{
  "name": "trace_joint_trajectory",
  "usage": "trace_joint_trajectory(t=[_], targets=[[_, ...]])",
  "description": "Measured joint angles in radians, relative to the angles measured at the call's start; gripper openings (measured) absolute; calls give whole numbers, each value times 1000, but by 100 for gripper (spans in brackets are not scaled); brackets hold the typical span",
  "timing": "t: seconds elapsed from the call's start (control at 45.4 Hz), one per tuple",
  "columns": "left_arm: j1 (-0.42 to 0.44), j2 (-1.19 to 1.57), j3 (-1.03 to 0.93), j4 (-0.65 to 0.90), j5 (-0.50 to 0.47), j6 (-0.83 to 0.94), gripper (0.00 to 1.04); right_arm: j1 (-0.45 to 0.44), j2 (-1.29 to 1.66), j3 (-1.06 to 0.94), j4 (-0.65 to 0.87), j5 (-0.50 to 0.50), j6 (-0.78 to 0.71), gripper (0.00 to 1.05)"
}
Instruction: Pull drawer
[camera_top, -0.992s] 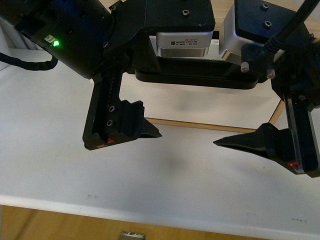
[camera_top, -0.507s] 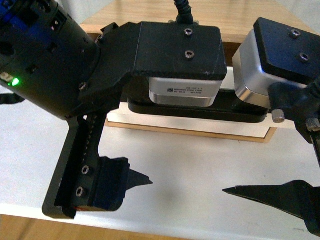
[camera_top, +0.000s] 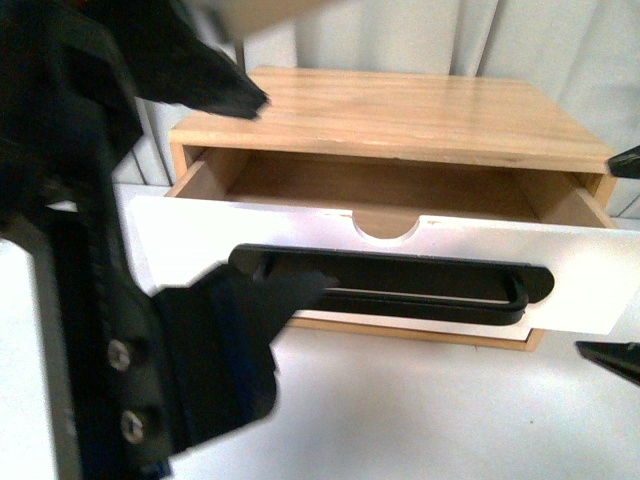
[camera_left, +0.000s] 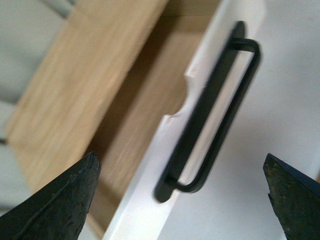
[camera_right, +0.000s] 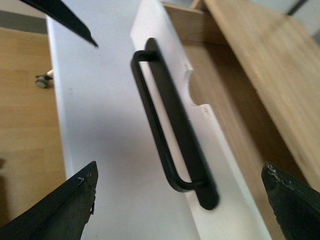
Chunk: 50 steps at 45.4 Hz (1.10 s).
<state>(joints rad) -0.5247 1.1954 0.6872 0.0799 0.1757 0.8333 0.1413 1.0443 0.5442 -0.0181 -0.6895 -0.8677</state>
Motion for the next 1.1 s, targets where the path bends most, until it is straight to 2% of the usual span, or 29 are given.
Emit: trace_joint_trajectory(t=[0.11, 0.264, 0.375, 0.551, 0.661, 0.86, 0.882, 0.904, 0.948, 1.014, 1.102], targets=[[22, -112, -77, 84, -105, -68, 99, -57, -103, -58, 60, 10, 67, 96], [72, -369, -270, 188, -365, -229, 99, -219, -332, -171, 86, 5, 216, 96], [74, -552, -362, 114, -499, -318, 99, -324, -492, -225, 34, -29, 283, 96], [15, -829, -471, -29, -729, -492, 99, -457, -679, -277, -40, -55, 375, 96], [44, -965, -529, -100, -833, -659, 99, -579, -766, -307, -89, -94, 488, 96], [47, -975, -532, -100, -835, -726, 99, -605, -772, -311, -90, -85, 547, 96], [58, -982, -536, -92, -806, -738, 97, -586, -793, -323, -60, -15, 579, 92], [80, -999, -548, -68, -727, -760, 92, -550, -819, -346, -18, 103, 623, 87], [130, -1034, -568, -58, -605, -785, 83, -485, -869, -381, 10, 278, 724, 76], [210, -1071, -586, -58, -483, -809, 67, -417, -906, -400, 13, 414, 794, 62], [275, -1096, -601, -64, -414, -817, 49, -354, -931, -430, 13, 490, 833, 43]])
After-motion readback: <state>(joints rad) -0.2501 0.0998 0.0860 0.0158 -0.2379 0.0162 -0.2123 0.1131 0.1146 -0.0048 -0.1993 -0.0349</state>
